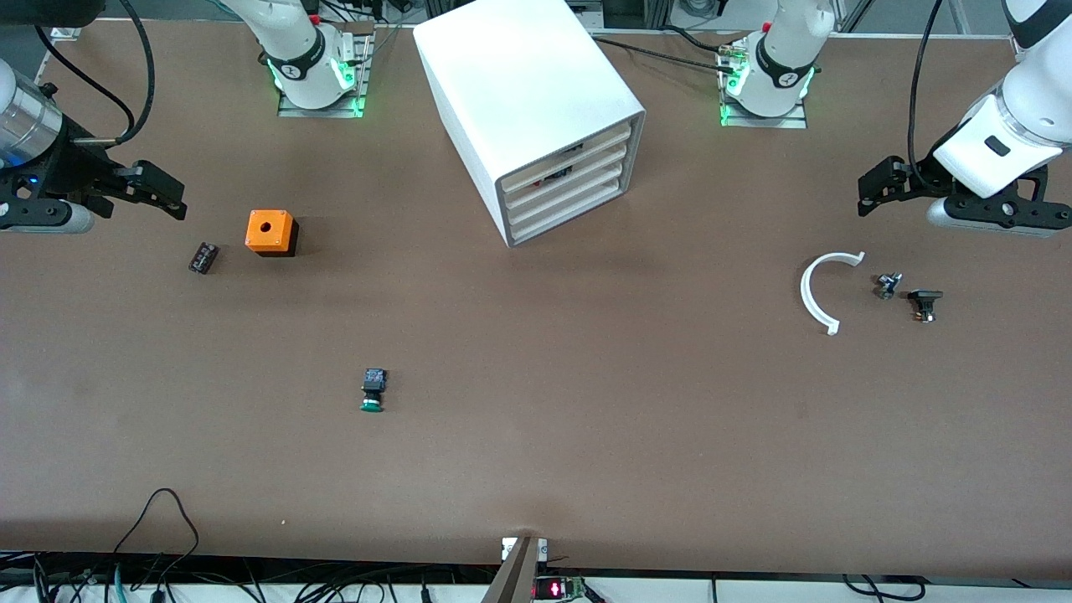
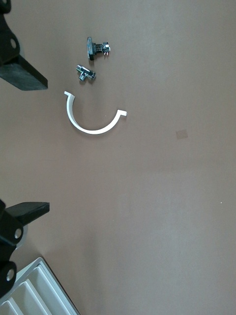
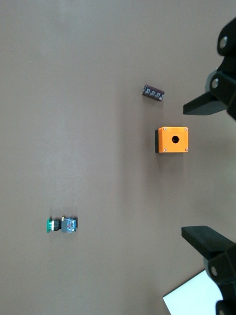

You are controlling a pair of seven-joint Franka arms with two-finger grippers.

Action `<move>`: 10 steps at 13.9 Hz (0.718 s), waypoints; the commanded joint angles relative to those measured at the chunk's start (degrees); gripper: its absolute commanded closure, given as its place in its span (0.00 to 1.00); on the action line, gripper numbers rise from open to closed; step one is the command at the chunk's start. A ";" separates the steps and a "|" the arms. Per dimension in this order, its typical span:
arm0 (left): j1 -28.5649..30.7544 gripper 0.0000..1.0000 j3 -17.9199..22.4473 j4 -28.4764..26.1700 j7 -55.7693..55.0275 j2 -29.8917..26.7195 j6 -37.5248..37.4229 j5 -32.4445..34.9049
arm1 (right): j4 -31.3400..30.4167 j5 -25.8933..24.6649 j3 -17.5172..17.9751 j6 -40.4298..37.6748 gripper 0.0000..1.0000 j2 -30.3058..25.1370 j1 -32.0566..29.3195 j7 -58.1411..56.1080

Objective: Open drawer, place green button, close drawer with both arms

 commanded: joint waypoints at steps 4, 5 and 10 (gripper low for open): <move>-0.11 0.00 0.08 0.74 0.71 -0.20 -2.27 0.73 | 2.31 -0.14 0.91 -2.17 0.00 0.59 -0.95 -0.13; -0.20 0.00 0.08 1.17 0.71 -0.20 -2.62 0.64 | 2.22 -0.14 0.91 -2.69 0.00 0.68 -0.95 -0.04; -0.98 0.00 -0.44 2.49 2.73 0.68 -11.93 -1.02 | -0.41 -0.23 0.64 -3.66 0.00 2.34 -1.22 0.14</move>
